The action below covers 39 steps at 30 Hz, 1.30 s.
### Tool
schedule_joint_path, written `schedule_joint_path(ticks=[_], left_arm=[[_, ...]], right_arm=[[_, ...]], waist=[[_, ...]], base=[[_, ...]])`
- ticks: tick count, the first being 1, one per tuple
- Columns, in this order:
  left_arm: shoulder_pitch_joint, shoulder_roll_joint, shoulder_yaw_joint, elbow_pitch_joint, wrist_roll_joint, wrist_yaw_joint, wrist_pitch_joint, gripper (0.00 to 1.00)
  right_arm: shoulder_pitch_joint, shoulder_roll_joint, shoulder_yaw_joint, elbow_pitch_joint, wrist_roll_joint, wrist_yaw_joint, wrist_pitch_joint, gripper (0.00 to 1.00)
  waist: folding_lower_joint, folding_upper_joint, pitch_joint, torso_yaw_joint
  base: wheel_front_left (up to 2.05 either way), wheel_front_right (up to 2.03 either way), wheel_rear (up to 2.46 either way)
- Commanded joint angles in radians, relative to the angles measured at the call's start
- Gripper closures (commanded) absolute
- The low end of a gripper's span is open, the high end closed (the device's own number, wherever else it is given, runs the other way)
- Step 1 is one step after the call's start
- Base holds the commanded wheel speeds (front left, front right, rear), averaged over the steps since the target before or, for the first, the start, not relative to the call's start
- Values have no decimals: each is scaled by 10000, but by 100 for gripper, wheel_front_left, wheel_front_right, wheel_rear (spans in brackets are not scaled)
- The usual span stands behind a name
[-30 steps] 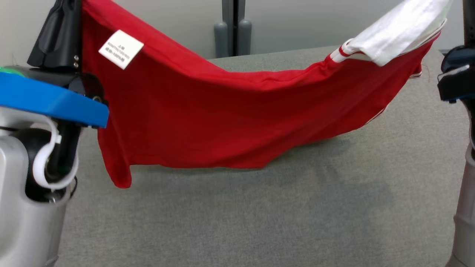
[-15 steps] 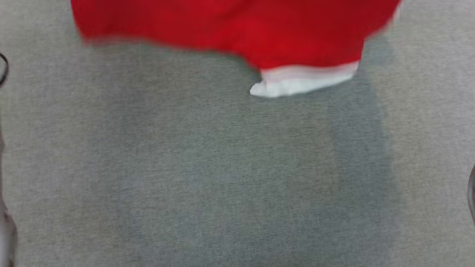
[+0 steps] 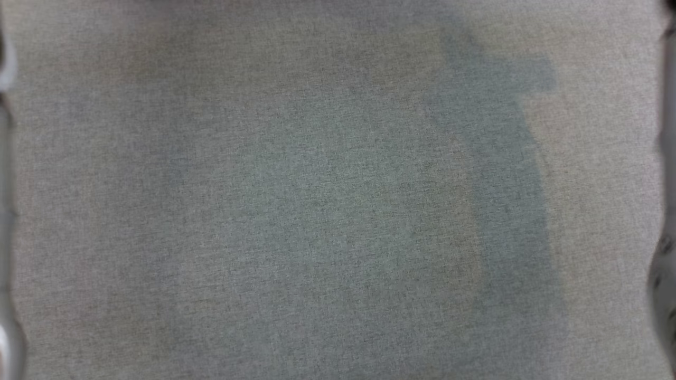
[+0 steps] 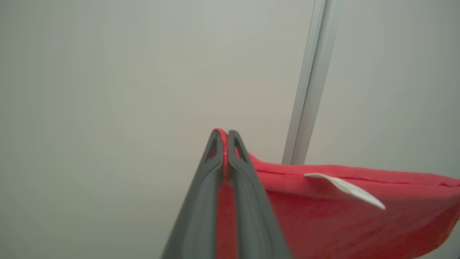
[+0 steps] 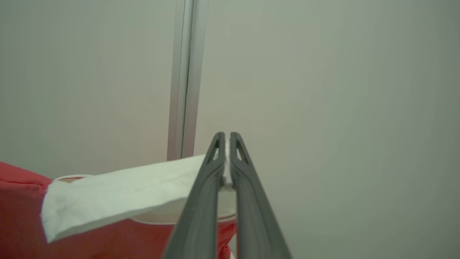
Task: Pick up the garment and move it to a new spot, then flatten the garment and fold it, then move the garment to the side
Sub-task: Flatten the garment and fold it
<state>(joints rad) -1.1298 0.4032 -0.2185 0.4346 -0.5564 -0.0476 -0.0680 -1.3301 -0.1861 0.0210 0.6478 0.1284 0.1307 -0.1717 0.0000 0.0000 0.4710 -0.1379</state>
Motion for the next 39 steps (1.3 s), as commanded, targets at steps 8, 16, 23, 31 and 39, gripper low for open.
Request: schedule_joint_path(ticks=[8, 16, 23, 31, 39], left_arm=[[3070, -781, -581, 1692, -230, -237, -979, 100], [5639, -1200, -1065, 2272, -416, -198, -961, 100], [7669, -1264, -1262, 1374, -708, 103, -493, 100], [9788, -687, -1322, -1129, -806, 1163, 849, 100], [11651, -484, -1322, -3763, -942, 2424, 1813, 100]], right_arm=[[3841, -129, 538, 474, 1812, 3, 1057, 100], [7090, -344, 754, -1326, 3263, 3, 3290, 100], [10078, -356, -103, -4031, 3055, 3, 6026, 100], [13011, 504, -1157, -7486, 2528, 4, 9327, 100], [14610, 1151, -1670, -9614, 2491, 4, 10755, 100]], waist=[[0, 0, -455, 60], [0, 0, -1741, 209], [0, 0, -2622, 330], [0, 0, -2819, 385], [0, 0, -2770, 488]], base=[[0, 0, 0], [0, 0, 0], [0, 0, 0], [0, 0, 0], [0, 0, 0]])
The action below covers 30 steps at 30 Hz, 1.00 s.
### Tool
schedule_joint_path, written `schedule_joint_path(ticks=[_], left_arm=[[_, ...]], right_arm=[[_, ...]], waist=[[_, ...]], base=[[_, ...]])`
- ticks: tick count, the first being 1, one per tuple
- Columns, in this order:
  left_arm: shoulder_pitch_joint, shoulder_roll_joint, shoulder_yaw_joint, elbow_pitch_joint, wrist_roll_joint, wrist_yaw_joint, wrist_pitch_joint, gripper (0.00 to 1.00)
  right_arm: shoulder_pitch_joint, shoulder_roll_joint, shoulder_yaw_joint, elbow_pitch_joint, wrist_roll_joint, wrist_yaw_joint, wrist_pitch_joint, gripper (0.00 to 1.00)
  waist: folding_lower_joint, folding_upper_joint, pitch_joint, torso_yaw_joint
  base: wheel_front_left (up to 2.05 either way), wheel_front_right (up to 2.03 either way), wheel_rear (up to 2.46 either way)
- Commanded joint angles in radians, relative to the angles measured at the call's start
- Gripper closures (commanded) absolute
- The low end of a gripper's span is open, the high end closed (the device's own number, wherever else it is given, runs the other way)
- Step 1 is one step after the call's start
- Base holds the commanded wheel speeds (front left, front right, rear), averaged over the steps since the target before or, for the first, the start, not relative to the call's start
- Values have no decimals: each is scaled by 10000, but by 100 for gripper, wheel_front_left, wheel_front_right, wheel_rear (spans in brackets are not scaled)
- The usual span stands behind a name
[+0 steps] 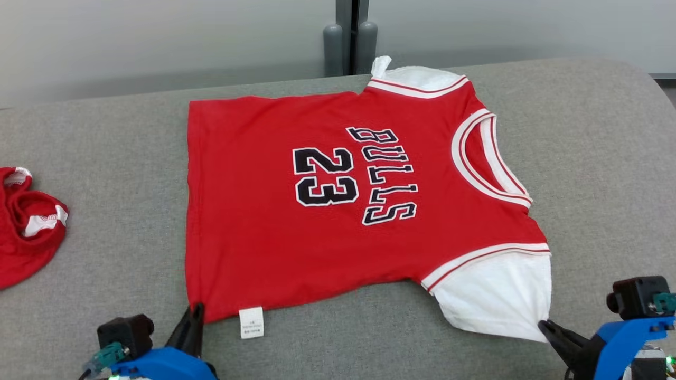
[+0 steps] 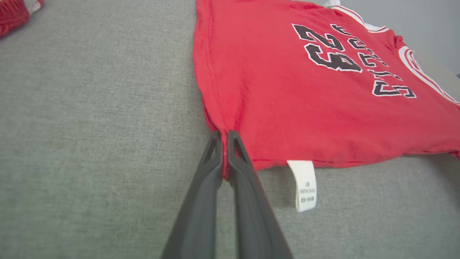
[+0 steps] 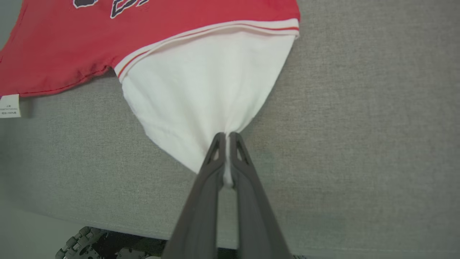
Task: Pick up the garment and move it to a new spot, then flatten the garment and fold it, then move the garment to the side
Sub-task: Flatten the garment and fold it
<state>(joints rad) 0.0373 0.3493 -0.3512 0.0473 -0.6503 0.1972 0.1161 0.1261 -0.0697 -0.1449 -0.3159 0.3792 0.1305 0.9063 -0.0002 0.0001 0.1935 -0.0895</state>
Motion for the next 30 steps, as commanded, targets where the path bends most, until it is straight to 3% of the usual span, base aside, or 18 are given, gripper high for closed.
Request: schedule_joint_path(ticks=[1, 7, 13, 20, 30], left_arm=[[195, 94, -21, -217, 20, 114, 88, 100], [630, 203, -63, -1442, 61, 457, 375, 100], [-170, 51, -52, -1722, 34, 390, 443, 100], [-1397, -282, 201, -1248, -361, 189, 475, 100], [-3324, -526, 227, 213, -428, -131, 619, 100]], right_arm=[[179, 35, -109, -113, 4, 6, 81, 100], [326, 152, -491, -582, -247, 6, 170, 100], [-550, 38, -375, -780, -478, 6, 93, 100], [-2667, -610, 162, -182, -184, 6, -60, 100], [-5460, -1263, 652, 1741, 153, 6, -1069, 100]], waist=[[2, -1, 18, 20], [2, -1, 86, 134], [2, -1, 278, 252], [2, -1, 724, 299], [2, -1, 1451, 529]], base=[[0, 0, 0], [0, 0, 0], [0, 0, 0], [0, 0, 0], [0, 0, 0]])
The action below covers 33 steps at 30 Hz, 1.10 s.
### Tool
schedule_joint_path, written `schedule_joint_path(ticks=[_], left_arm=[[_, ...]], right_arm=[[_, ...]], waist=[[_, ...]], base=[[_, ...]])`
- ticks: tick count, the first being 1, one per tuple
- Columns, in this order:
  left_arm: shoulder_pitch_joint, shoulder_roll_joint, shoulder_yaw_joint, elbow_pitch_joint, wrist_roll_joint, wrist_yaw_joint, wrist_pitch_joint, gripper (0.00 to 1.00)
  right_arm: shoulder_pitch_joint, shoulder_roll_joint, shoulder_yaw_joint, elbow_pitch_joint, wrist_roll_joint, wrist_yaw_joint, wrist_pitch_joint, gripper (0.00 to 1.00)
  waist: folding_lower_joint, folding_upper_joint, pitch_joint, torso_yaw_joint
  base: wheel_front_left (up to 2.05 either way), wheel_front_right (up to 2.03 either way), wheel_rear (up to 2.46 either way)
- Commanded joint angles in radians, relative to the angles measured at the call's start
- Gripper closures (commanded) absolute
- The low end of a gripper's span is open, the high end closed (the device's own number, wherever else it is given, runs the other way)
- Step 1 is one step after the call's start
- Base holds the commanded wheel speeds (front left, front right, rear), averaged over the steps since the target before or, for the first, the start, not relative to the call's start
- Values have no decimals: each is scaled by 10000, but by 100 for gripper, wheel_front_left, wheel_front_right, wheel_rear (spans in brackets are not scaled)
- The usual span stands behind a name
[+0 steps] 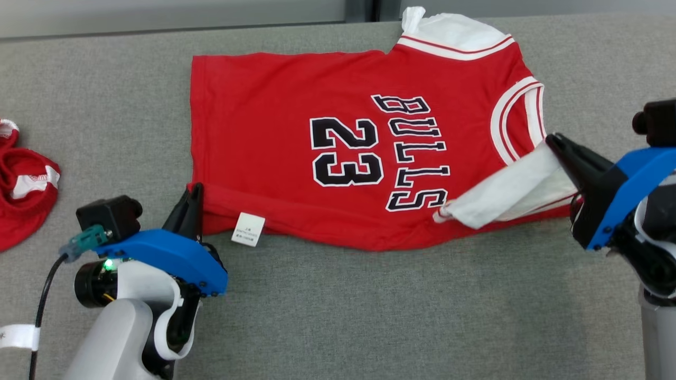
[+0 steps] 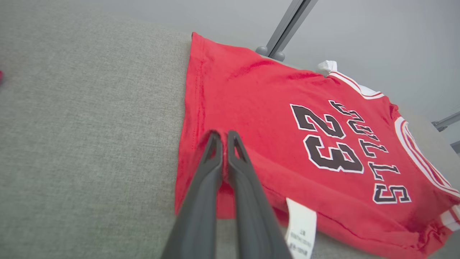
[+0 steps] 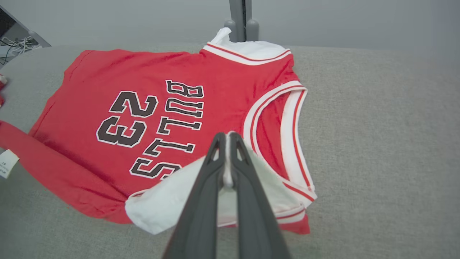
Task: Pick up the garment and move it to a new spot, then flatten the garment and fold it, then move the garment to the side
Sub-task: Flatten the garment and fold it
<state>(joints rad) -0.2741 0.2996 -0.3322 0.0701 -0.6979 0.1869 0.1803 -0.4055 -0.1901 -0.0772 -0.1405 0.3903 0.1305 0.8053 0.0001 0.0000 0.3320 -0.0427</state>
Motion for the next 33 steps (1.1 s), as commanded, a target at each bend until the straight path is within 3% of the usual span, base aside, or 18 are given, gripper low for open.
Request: schedule_joint_path(ticks=[1, 18, 19, 20, 21, 28, 33], left_arm=[[-375, -47, 38, 123, 56, -54, -68, 100], [-1874, -137, -298, 1978, 380, -459, -262, 100], [-1905, -160, -323, 2057, 380, -473, -279, 100], [-1928, -184, -356, 2113, 391, -502, -341, 67], [-1958, -200, -398, 2193, 409, -531, -368, 0], [-1589, -175, -638, 2542, 610, -566, -630, 0], [-1057, -77, -838, 2504, 737, -509, -809, 0]], right_arm=[[-359, -68, -30, 178, 46, 6, -238, 100], [-2607, -244, 94, 2784, -473, 6, -2748, 100], [-2689, -183, 81, 2914, -477, 6, -2934, 55], [-2744, -144, 107, 3060, -490, 6, -3095, 0], [-2786, -126, 166, 3169, -503, 6, -3270, 0], [-2774, -104, 537, 4032, -434, 6, -4175, 0], [-2088, -278, 586, 4179, -505, 6, -4028, 0]], waist=[[-1, 0, 142, 82], [-1, 0, 868, 237], [-1, 0, 872, 246], [-1, 0, 868, 255], [-1, 0, 858, 264], [-1, 0, 385, 264], [-1, 0, -119, 262]], base=[[0, 0, 0], [0, 0, 0], [0, 0, 0], [0, 0, 0], [0, 0, 0], [0, 0, 0], [0, 0, 0]])
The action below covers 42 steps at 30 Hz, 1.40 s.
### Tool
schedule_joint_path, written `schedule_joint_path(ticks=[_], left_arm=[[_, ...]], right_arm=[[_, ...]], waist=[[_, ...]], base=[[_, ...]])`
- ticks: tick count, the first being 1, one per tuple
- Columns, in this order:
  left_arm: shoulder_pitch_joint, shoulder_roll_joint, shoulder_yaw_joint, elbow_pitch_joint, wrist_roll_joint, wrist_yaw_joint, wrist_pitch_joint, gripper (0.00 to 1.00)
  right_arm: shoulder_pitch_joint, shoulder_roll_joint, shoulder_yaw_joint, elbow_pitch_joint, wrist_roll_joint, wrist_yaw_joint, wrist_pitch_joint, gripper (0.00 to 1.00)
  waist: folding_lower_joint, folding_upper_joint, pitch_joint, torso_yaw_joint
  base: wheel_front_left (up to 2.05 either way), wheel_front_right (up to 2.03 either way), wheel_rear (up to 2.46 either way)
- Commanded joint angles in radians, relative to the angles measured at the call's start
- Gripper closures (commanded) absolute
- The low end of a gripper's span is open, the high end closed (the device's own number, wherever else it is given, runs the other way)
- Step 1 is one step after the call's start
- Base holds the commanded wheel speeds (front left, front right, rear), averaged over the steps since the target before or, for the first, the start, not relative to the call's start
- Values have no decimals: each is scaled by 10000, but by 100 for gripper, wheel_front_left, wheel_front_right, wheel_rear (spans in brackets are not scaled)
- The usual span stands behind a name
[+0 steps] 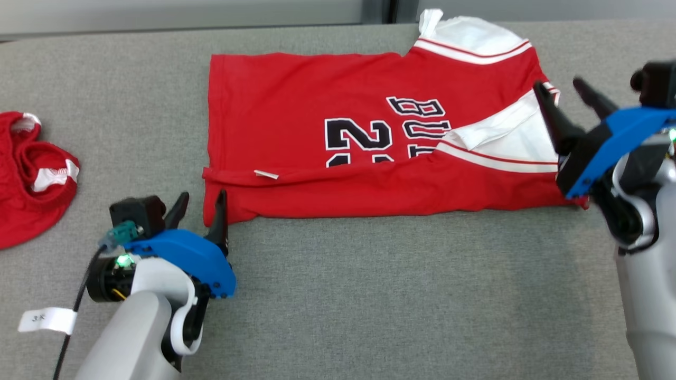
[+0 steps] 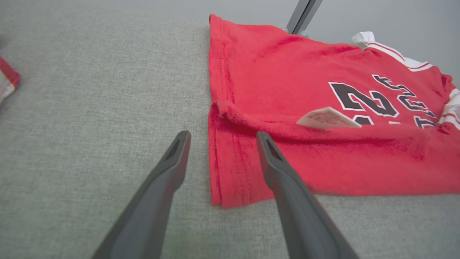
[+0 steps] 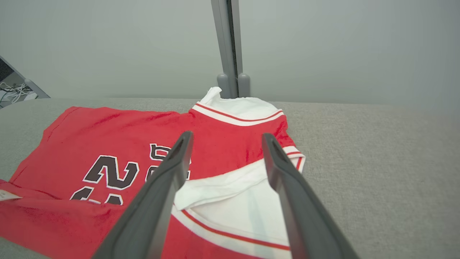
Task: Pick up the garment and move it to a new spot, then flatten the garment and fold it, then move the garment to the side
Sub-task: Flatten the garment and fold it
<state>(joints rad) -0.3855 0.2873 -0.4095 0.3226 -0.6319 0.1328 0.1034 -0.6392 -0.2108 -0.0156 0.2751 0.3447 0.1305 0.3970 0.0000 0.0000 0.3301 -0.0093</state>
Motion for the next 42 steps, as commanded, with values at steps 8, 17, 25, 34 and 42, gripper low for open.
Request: schedule_joint_path(ticks=[8, 17, 25, 34, 42], left_arm=[[260, 160, -240, 382, 299, 291, 16, 0], [-93, 273, -641, 1232, 631, 434, 597, 58], [-47, 130, -813, 1405, 485, 275, 587, 100], [-9, 56, -920, 1522, 417, 149, 498, 100], [391, 327, -737, 999, 165, 105, 459, 100]], right_arm=[[1417, 392, -587, -363, -644, 6, 359, 0], [1805, 1017, -1267, -145, -1570, 6, 312, 0], [1494, 1419, -2288, 636, -2522, 6, 211, 0], [1534, 1554, -2466, 1905, -3288, 6, 734, 100], [2287, 1504, -2700, 790, -3047, 1, 492, 100]], waist=[[0, 0, -275, -298], [0, 0, 141, -516], [0, 0, 403, -390], [0, 0, 310, -157], [0, 0, -268, -275]], base=[[0, 0, 0], [0, 0, 0], [0, 0, 0], [0, 0, 0], [0, 0, 0]])
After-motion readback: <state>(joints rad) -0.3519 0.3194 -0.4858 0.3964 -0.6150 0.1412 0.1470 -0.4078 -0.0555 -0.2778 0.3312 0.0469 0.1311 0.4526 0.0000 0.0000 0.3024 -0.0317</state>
